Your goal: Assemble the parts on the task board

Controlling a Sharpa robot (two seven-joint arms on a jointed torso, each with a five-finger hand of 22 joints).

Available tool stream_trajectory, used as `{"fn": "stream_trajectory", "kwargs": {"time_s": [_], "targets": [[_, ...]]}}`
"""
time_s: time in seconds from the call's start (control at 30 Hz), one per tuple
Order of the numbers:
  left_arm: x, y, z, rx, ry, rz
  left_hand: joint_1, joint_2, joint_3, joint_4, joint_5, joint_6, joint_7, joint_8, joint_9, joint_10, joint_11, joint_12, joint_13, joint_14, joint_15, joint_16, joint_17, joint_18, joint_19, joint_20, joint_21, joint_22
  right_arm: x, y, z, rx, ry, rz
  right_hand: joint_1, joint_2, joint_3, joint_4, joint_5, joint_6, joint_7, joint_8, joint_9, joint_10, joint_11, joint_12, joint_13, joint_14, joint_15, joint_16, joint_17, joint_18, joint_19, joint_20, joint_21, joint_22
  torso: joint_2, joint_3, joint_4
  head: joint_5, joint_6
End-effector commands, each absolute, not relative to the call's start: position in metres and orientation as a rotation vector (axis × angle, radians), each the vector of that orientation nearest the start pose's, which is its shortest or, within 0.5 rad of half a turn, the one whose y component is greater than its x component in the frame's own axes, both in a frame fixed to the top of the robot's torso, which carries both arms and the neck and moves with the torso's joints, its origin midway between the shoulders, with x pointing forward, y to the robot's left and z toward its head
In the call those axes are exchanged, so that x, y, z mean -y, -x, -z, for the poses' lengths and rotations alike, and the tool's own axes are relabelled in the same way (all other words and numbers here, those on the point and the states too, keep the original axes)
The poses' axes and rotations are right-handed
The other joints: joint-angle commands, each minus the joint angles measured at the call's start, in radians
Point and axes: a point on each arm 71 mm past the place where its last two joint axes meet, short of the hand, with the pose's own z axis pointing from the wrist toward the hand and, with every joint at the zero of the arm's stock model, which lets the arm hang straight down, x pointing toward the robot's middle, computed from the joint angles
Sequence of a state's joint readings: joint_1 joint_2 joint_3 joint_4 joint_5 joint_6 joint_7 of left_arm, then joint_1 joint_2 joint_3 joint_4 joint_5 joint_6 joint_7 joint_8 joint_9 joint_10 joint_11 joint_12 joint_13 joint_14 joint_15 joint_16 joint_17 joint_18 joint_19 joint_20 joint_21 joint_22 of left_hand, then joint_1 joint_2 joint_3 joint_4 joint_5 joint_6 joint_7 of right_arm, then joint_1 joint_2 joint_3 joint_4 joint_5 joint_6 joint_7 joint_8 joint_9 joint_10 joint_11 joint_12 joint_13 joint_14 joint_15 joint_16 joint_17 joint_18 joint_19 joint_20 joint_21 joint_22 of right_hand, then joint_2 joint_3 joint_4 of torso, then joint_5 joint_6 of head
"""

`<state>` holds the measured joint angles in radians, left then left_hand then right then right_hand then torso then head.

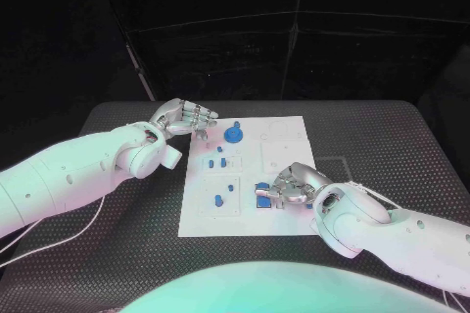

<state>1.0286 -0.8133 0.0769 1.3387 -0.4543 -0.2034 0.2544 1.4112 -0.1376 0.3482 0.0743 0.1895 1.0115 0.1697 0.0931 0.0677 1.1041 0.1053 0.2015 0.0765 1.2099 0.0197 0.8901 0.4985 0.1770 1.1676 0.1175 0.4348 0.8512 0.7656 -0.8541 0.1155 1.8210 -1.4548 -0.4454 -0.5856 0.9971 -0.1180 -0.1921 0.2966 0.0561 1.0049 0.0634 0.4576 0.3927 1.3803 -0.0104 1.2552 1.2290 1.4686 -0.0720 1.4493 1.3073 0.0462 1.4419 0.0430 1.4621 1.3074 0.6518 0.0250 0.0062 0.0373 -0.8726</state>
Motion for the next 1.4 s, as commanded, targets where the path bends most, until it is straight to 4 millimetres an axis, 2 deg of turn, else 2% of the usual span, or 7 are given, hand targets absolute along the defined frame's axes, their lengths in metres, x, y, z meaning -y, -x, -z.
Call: {"fn": "stream_trajectory", "kwargs": {"time_s": [0.03, 0.1, 0.17, 0.37, 0.87, 1.13, 1.4], "targets": [[-0.24, -0.497, 0.237, -1.649, 0.83, 1.31, 0.001, 0.01, -0.003, 0.0, -0.005, 0.004, 0.004, 0.003, 0.001, -0.005, 0.0, 0.006, 0.0, -0.009, 0.001, -0.006, -0.001, 0.004, -0.003, 0.002, -0.006, -0.001, 0.154, -0.363, 0.28, -1.929, -0.356, -0.612, -0.007, 0.007, 0.016, 0.0, -0.002, -0.011, 0.001, -0.001, 0.004, -0.007, 0.002, -0.005, 0.0, 0.057, 0.001, -0.003, 0.032, 0.002, -0.008, 0.0, -0.005, 0.081, 0.0, 0.0004, -0.0002, 0.002, 0.0], [-0.24, -0.497, 0.237, -1.649, 0.83, 1.311, 0.001, 0.01, -0.003, 0.0, -0.005, 0.004, 0.004, 0.003, 0.001, -0.005, 0.0, 0.006, 0.0, -0.009, 0.001, -0.006, -0.001, 0.004, -0.003, 0.002, -0.006, -0.001, 0.153, -0.363, 0.278, -1.92, -0.347, -0.63, 0.027, 0.024, 0.036, -0.003, 0.008, -0.009, 0.0, 0.005, 0.009, -0.002, 0.001, 0.002, 0.009, 0.058, 0.001, -0.002, 0.034, 0.001, -0.006, 0.0, -0.004, 0.083, 0.0, 0.0007, -0.0008, 0.002, 0.0], [-0.24, -0.497, 0.237, -1.649, 0.83, 1.311, 0.001, 0.01, -0.003, 0.0, -0.005, 0.004, 0.004, 0.003, 0.001, -0.005, 0.0, 0.006, 0.0, -0.009, 0.001, -0.006, -0.001, 0.004, -0.003, 0.002, -0.006, -0.001, 0.152, -0.361, 0.276, -1.912, -0.332, -0.646, 0.117, 0.039, 0.05, -0.005, 0.029, -0.008, -0.004, 0.017, 0.02, 0.005, 0.0, 0.01, 0.021, 0.06, -0.002, -0.001, 0.038, 0.0, -0.003, -0.001, -0.002, 0.087, 0.0, 0.0011, -0.0012, 0.002, 0.0], [-0.24, -0.498, 0.238, -1.65, 0.83, 1.31, 0.001, 0.01, -0.003, 0.0, -0.005, 0.004, 0.004, 0.003, 0.001, -0.005, 0.0, 0.006, 0.0, -0.009, 0.001, -0.006, -0.001, 0.004, -0.003, 0.002, -0.006, -0.001, 0.152, -0.359, 0.274, -1.908, -0.288, -0.665, 0.251, 0.041, 0.055, -0.061, 0.045, -0.007, -0.008, 0.035, 0.036, 0.015, -0.005, 0.022, 0.038, 0.062, -0.005, 0.002, 0.045, -0.002, 0.003, -0.004, 0.002, 0.096, -0.001, 0.0006, -0.0012, 0.002, 0.0], [-0.24, -0.497, 0.239, -1.657, 0.833, 1.31, 0.003, 0.013, -0.002, 0.0, -0.004, 0.004, 0.004, 0.004, 0.001, -0.006, 0.0, 0.007, 0.0, -0.009, 0.001, -0.006, -0.001, 0.005, -0.003, 0.002, -0.007, -0.002, 0.155, -0.361, 0.276, -1.919, -0.271, -0.644, 0.262, 0.055, 0.048, -0.061, 0.041, -0.002, -0.01, 0.044, 0.042, 0.023, -0.007, 0.031, 0.049, 0.063, -0.006, 0.005, 0.051, -0.004, 0.009, -0.005, 0.007, 0.103, 0.0, -0.0003, 0.0026, 0.0, 0.0], [-0.24, -0.497, 0.239, -1.657, 0.834, 1.309, 0.003, 0.013, -0.002, 0.0, -0.004, 0.004, 0.004, 0.004, 0.001, -0.006, 0.0, 0.007, 0.0, -0.009, 0.001, -0.006, -0.001, 0.005, -0.003, 0.002, -0.007, -0.002, 0.155, -0.363, 0.279, -1.921, -0.27, -0.639, 0.286, 0.068, 0.044, -0.07, 0.049, -0.002, -0.012, 0.051, 0.047, 0.024, -0.009, 0.031, 0.051, 0.063, -0.008, 0.005, 0.052, -0.004, 0.009, -0.007, 0.006, 0.104, 0.0, -0.0016, 0.0001, 0.001, 0.0], [-0.242, -0.497, 0.239, -1.654, 0.834, 1.305, 0.003, 0.013, -0.002, 0.0, -0.004, 0.004, 0.004, 0.004, 0.001, -0.006, 0.0, 0.007, 0.0, -0.009, 0.001, -0.006, -0.001, 0.005, -0.003, 0.002, -0.007, -0.002, 0.169, -0.356, 0.263, -1.816, -0.321, -0.707, 0.285, 0.089, 0.013, -0.055, 0.183, -0.027, -0.004, 0.038, 0.045, 0.018, -0.004, 0.017, 0.044, 0.062, -0.005, 0.001, 0.047, -0.002, 0.004, -0.006, 0.002, 0.099, 0.0, 0.0005, -0.0035, -0.003, 0.0]]}}
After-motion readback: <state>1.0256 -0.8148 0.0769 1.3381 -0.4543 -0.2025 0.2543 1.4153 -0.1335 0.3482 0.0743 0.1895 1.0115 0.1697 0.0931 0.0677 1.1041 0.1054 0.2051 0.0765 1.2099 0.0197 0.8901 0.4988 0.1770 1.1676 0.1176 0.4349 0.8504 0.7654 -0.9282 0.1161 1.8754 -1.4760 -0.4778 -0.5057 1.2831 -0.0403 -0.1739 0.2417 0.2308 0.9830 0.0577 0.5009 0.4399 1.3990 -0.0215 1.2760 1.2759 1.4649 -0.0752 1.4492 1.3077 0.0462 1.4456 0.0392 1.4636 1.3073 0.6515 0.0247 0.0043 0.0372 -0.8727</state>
